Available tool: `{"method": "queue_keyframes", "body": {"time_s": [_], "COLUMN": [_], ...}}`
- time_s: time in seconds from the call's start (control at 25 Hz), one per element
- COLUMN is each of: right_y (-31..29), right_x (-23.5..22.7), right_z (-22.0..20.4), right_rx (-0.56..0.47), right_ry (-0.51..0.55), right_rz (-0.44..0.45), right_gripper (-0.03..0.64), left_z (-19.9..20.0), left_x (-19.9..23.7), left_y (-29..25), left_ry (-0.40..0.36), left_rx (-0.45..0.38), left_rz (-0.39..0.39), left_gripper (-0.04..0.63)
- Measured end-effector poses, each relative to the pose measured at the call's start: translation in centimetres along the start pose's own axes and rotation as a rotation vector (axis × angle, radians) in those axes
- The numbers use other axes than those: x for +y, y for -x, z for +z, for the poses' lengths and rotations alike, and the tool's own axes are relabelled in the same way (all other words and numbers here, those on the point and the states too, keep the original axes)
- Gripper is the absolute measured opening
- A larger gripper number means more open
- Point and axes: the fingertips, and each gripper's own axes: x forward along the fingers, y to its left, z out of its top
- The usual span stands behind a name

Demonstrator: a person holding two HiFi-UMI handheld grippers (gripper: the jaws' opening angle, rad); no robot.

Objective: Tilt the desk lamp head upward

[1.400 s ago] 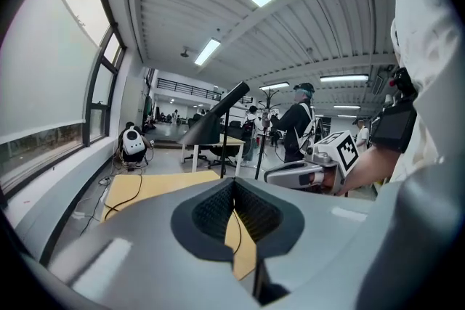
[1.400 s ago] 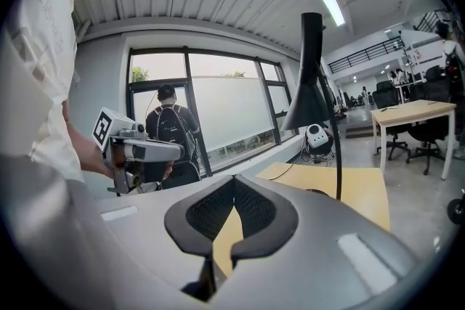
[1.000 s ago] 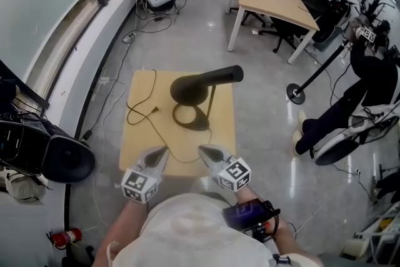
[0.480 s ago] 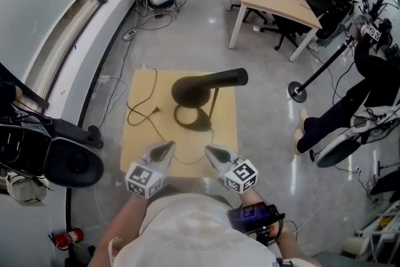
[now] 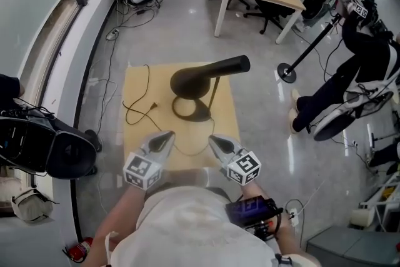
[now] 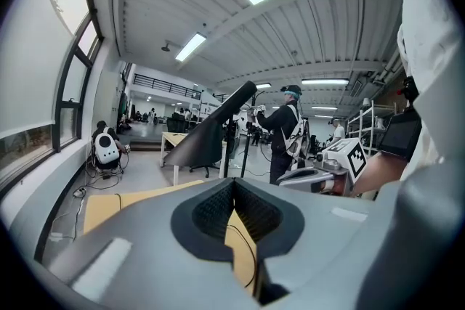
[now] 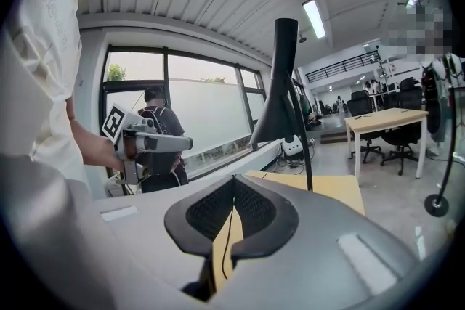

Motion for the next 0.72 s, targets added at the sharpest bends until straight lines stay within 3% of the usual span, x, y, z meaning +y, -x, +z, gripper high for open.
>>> {"method": "queue_keyframes", "body": {"time_s": [0.32,0.72], "right_y": [1.0,3.3], "right_x": [-1.1,-5.6], "right_z": [1.5,6.7], "right_rx": [-0.008,0.054], "right_ry": [0.045,0.28], "right_rz": [-0.091,-0.145], "right_gripper": [0.012,0.012], "left_z": [0.8,2.3], "left_x": [0.6,1.7], "left_y": [-0.3,-3.0], "left_ry": [-0.015,-0.012], "left_rx": [-0.001,-0.03], "left_rz": [-0.067,-0.105], "left_gripper": [0.002,0.002]}}
